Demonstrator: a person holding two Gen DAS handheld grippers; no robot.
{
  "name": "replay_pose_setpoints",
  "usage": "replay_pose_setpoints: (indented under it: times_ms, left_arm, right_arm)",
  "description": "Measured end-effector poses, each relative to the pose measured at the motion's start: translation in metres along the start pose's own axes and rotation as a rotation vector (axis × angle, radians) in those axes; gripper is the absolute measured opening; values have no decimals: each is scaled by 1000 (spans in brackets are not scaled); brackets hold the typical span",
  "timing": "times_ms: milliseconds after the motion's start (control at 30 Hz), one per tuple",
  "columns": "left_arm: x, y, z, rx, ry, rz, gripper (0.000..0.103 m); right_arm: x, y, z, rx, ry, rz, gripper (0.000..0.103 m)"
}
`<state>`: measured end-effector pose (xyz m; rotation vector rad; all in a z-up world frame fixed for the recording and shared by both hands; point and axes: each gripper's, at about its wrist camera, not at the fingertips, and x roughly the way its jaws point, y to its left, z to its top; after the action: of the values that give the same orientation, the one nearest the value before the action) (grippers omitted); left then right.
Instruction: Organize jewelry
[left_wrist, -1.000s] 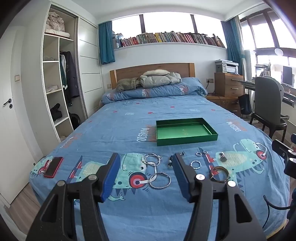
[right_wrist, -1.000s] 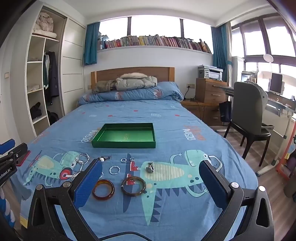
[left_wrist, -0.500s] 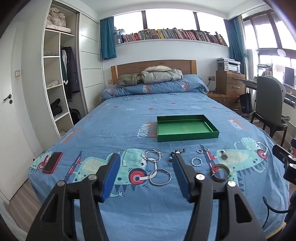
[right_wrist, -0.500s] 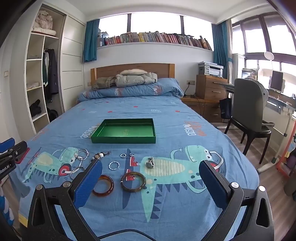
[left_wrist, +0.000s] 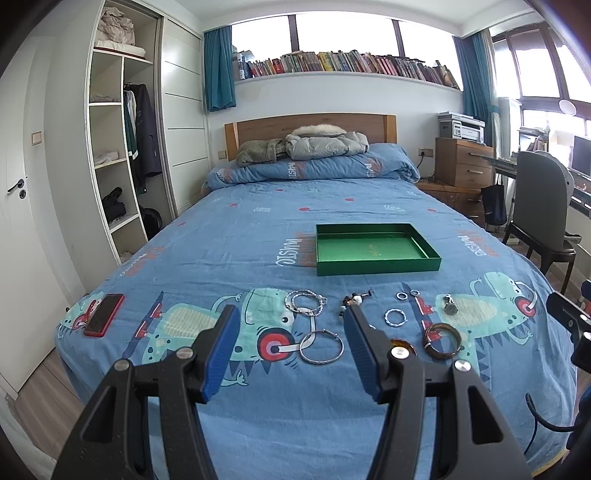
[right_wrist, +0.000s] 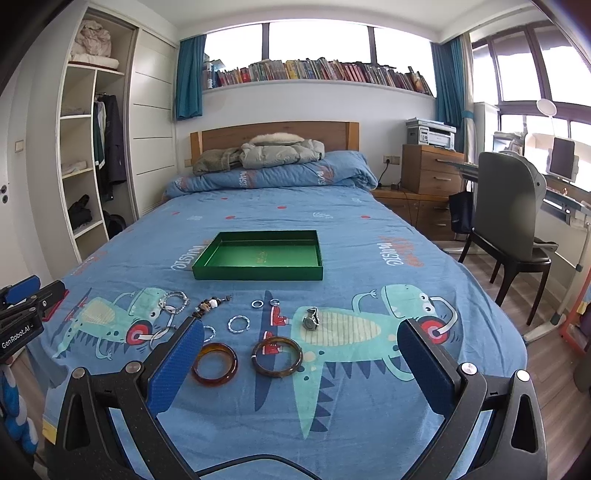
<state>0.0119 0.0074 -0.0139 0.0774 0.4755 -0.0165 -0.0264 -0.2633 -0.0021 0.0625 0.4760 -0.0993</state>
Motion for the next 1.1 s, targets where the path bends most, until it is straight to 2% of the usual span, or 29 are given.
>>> replay_pose_setpoints:
  times_ms: [1100]
  left_arm:
    - [12,-11,-2,18,21,-8,57]
  right_arm:
    - [6,-7,-5,-1,19,-9,103]
